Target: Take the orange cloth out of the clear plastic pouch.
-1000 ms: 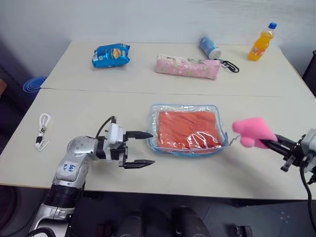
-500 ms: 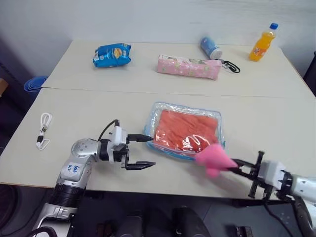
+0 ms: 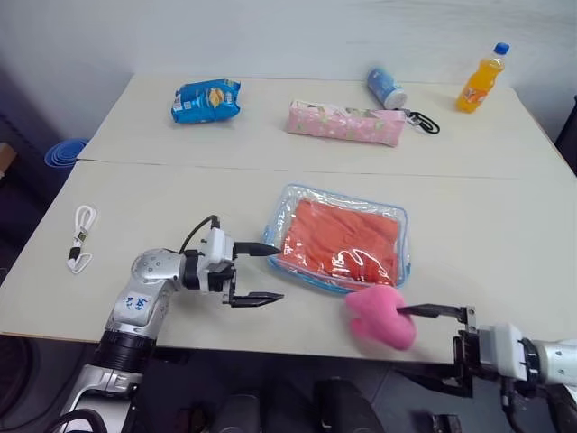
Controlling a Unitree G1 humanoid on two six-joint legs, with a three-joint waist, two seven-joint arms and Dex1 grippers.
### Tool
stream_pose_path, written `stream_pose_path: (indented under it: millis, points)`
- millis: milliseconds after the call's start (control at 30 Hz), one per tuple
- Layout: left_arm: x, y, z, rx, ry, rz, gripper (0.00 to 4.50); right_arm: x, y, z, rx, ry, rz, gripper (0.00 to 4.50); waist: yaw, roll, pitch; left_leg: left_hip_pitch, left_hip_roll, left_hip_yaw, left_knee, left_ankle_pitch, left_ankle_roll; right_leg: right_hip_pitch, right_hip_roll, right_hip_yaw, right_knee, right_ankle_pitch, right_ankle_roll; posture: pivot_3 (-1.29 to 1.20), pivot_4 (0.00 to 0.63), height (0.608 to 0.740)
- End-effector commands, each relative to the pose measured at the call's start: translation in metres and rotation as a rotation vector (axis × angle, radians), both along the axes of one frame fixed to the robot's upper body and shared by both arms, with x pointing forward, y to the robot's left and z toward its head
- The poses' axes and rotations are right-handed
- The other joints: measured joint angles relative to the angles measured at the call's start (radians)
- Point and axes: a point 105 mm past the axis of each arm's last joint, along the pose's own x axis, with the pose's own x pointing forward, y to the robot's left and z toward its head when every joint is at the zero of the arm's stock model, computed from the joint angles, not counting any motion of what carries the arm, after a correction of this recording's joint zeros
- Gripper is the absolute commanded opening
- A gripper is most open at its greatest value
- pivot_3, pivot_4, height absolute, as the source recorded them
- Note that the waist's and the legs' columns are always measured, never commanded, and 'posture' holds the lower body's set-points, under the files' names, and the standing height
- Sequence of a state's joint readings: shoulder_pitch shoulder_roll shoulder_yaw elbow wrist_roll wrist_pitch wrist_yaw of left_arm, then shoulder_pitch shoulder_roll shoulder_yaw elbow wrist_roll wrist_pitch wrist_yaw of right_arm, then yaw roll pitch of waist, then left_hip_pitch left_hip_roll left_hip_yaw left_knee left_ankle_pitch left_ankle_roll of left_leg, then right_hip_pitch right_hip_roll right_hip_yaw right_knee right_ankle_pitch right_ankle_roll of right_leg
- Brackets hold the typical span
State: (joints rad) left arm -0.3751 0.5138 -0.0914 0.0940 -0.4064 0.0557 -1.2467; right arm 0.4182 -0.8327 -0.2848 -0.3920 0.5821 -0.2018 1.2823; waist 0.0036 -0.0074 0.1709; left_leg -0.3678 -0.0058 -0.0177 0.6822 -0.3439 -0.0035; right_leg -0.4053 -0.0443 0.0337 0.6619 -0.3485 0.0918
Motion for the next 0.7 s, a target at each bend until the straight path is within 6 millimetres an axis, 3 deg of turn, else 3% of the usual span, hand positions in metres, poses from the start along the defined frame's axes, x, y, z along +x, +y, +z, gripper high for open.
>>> stream_pose_path:
  millis: [33,133,233,300,500,700]
  points:
    - [-0.001,0.006,0.000,0.007,-0.018,0.007,4.50,0.003,-0.025,0.017,-0.028,0.001,-0.047,4.44,-0.002,0.000,0.000,0.001,0.000,0.000,0.000,-0.002,0.003,0.001,0.000,0.000,0.000,0.000,0.000,0.00,0.150,0.740]
    - [-0.002,0.007,-0.001,0.010,-0.018,0.008,4.50,0.014,-0.050,0.020,-0.072,0.001,-0.111,4.44,-0.004,0.000,0.000,0.002,0.000,0.000,0.000,-0.002,0.004,0.002,0.000,0.000,-0.001,0.000,0.000,0.00,0.150,0.740]
    - [-0.001,0.008,0.000,0.006,-0.022,0.005,4.50,0.040,-0.079,0.022,-0.131,-0.071,-0.210,4.44,-0.005,0.000,0.000,0.003,0.000,0.000,0.000,-0.002,0.004,0.003,0.000,0.000,-0.001,0.000,0.000,0.00,0.150,0.740]
    - [-0.002,0.007,0.001,0.003,-0.026,-0.003,4.50,0.056,-0.088,0.016,-0.248,-0.157,-0.213,4.44,-0.007,0.000,0.000,0.004,0.000,0.000,-0.001,-0.002,0.004,0.004,0.000,0.000,-0.001,0.000,0.000,0.00,0.150,0.740]
    - [-0.007,0.006,0.003,0.004,-0.017,-0.029,4.50,0.102,-0.065,0.008,-0.330,-0.300,-0.129,4.44,-0.011,0.001,0.001,0.010,0.001,0.002,-0.003,-0.002,0.003,0.008,0.001,0.000,-0.001,0.000,0.000,0.00,0.150,0.740]
    - [-0.008,0.004,0.003,0.006,-0.018,-0.036,4.50,0.119,-0.026,0.004,-0.292,-0.377,0.007,4.44,-0.007,0.001,0.001,0.010,0.001,0.001,-0.002,0.000,0.000,0.008,0.000,0.000,-0.001,0.000,0.000,0.00,0.150,0.740]
